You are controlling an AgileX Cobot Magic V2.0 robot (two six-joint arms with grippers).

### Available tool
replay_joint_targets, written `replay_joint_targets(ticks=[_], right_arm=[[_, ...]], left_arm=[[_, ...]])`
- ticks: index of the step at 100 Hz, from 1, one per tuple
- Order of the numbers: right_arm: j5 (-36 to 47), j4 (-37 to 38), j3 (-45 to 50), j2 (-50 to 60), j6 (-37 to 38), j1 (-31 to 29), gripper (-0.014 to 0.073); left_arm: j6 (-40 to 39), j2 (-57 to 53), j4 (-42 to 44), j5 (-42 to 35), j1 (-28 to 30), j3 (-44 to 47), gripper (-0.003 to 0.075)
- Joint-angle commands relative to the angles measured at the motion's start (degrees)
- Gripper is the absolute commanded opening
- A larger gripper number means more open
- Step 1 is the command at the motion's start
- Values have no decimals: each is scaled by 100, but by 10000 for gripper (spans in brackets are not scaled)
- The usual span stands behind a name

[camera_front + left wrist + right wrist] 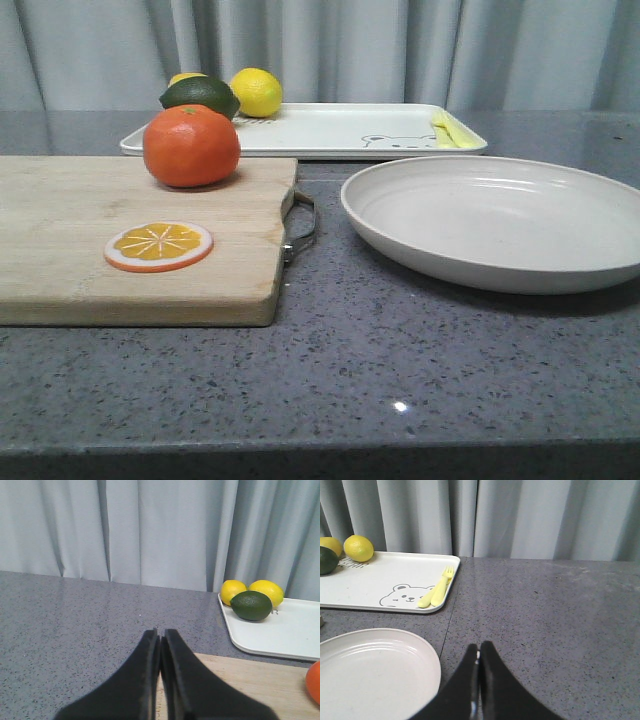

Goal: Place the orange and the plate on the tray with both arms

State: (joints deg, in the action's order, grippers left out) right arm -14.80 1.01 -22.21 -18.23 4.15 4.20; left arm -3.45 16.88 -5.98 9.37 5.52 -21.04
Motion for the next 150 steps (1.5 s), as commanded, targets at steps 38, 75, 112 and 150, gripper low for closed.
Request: replay_joint_targets(ticks=[38,75,112,150], right_arm=[[488,54,-180,-103,1,-3,-64],[488,54,-180,-103,1,-3,-64],[488,54,-180,-103,1,-3,-64],[488,54,-180,-103,1,-3,-64]], left_arm=[[-29,1497,-129,141,-50,-1162,-16],[345,2927,-129,141,-961,-2046,473],[292,4744,-1025,1356,-2189,-3611,622],[292,6752,-1508,3501,-2510,-5843,622]])
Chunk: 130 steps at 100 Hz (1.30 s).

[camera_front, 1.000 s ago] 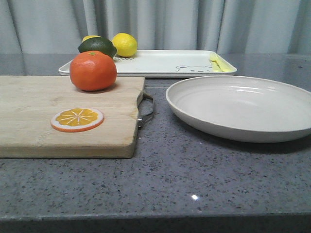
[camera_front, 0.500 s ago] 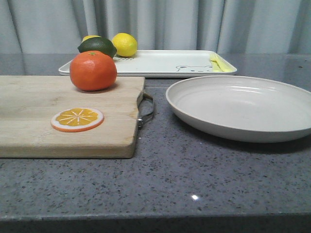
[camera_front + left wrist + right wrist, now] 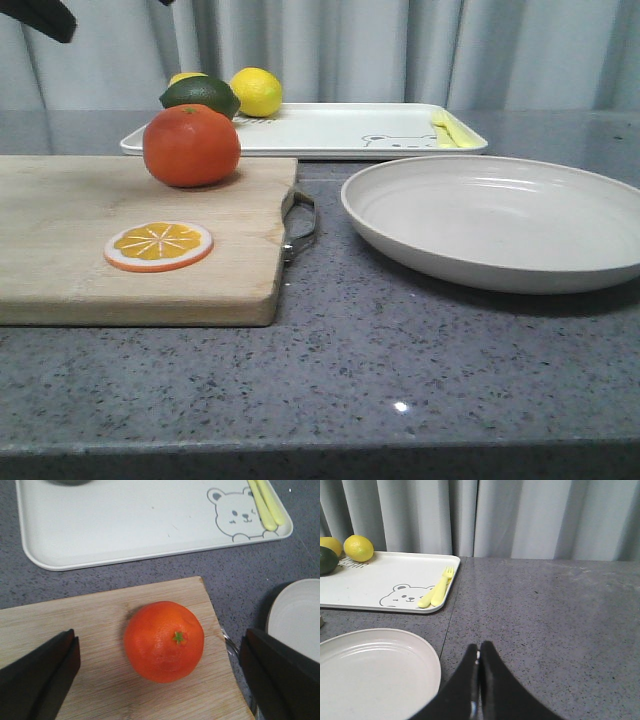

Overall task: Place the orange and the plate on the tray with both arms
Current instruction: 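Lower the left gripper onto the whole orange and close around it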

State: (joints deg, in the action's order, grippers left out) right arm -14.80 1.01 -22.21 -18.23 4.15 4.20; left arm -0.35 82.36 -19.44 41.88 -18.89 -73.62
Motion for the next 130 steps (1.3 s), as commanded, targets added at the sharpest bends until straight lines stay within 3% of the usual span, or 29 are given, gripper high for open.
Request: replay_joint_targets(ticks=[1,38,123,130], right_arm=[[488,54,-180,-103,1,-3,-64],[488,54,-180,-103,1,-3,-64],[482,54,-180,-103,1,-3,-64],[482,54,-180,-103,1,-3,-64]], left_arm=[[-18,266,-162,281,-69,-616,622],[-18,1284,-188,939,-69,-1440,622],[35,1601,-156,1071,-237,-1452,617],[35,1601,-156,1071,-237,-1452,589]])
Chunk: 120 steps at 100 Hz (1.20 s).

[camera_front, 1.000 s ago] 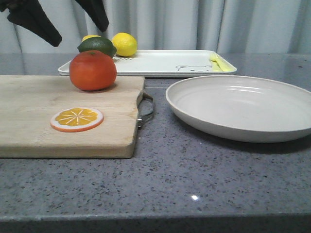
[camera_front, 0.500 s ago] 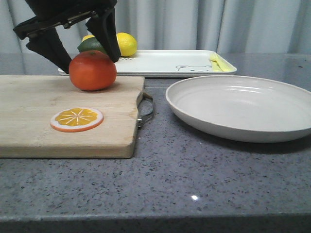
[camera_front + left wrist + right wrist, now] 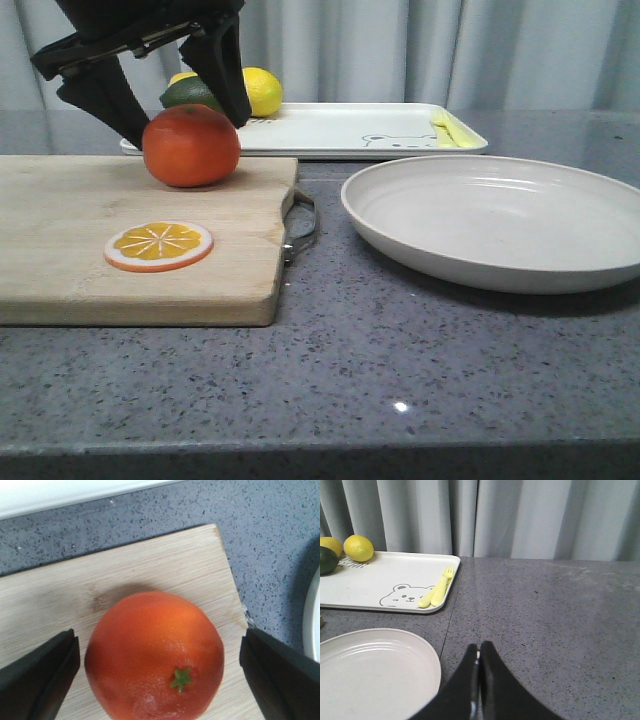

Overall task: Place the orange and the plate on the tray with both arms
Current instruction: 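Lower the left gripper onto the whole orange and close around it, then lift the orange with the left gripper and lower it onto the white plate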

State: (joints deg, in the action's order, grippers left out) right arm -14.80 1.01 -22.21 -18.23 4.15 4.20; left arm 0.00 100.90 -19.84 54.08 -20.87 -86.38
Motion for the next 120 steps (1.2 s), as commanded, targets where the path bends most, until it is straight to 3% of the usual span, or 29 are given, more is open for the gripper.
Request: replay_joint_targets(ticks=[1,28,47,61,81,120], right_arm=[[482,54,-180,-103,1,-3,-64],[482,54,-180,-103,1,-3,-64],[477,54,-180,-103,1,-3,-64],[477,54,-180,-103,1,-3,-64],[472,54,-180,-103,1,-3,-64],[465,54,-180,-103,1,-3,-64]], left_arm=[[0,-253,-116,-148,-38,-176,584],[0,-253,-116,-148,-38,-176,330],[0,-253,-116,-148,-38,-188,217],[0,-253,-157,-138,-38,-208,204],[204,-253,-928,-123,-88,-210,204],[291,-253,-833,-263,-1099,-1034,205]])
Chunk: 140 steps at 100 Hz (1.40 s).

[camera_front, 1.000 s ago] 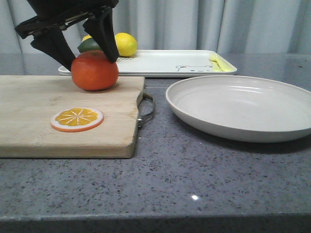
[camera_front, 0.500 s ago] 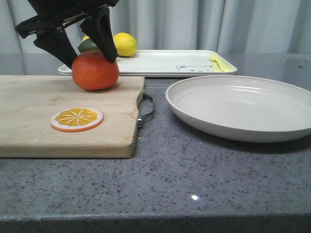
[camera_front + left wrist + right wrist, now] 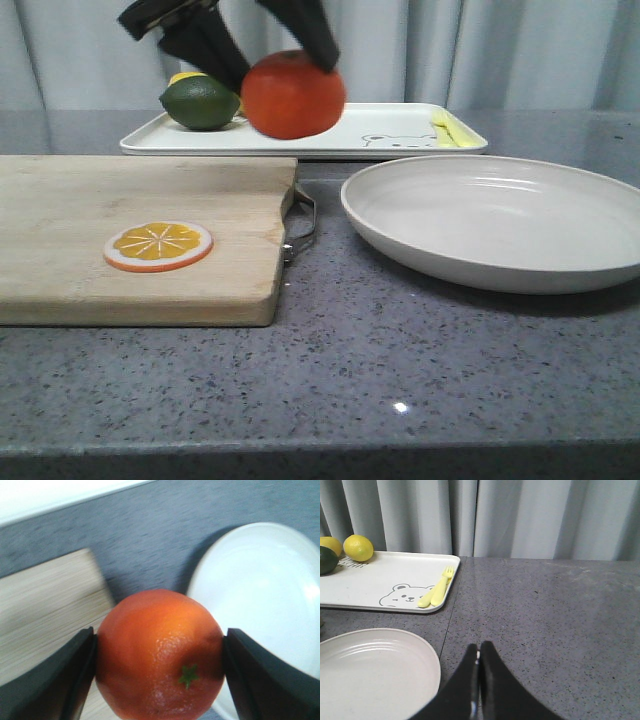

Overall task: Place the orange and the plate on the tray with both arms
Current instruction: 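Lift the orange with the left gripper and lower it onto the white plate, then open the left gripper to release the orange and withdraw upward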

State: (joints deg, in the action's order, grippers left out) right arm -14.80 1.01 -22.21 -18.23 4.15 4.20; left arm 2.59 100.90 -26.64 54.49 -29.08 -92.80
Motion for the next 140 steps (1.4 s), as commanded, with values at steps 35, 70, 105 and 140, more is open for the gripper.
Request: replay_joint_targets(ticks=[35,70,105,140], right_arm=[[443,54,-180,-103,1,-3,-64],[437,54,-180,-103,1,-3,-64],[417,54,-180,-103,1,-3,-64],[197,54,-180,-103,1,-3,-64]], left_arm=[[131,513,-97,-230,-1351,-1256,205],[131,1013,-53,-169,-1485,-1284,204],[181,1078,91,-129,-1485,-1284,377],[181,1078,81,-162,-1485,-1284,559]])
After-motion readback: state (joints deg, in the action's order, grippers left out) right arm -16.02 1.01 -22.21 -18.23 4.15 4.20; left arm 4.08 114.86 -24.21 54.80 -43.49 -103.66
